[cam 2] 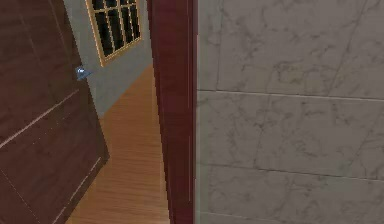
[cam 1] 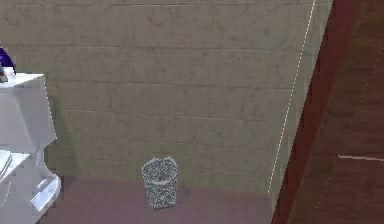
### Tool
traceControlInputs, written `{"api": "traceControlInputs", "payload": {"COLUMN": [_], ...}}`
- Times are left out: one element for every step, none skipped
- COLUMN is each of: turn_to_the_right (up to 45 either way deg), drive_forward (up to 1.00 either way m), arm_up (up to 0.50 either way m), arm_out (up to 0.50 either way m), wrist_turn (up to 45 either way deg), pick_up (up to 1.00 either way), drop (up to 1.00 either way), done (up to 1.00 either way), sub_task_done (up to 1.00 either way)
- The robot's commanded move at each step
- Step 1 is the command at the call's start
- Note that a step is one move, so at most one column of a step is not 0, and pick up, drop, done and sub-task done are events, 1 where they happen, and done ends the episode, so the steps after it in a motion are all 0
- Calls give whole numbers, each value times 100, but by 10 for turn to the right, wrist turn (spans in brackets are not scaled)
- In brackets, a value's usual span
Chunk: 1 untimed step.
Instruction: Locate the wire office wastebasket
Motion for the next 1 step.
{"api": "traceControlInputs", "payload": {"turn_to_the_right": [60], "drive_forward": [0], "arm_up": [0], "arm_out": [0], "wrist_turn": [0], "pick_up": [0], "drop": [0], "done": [0], "sub_task_done": [0]}}
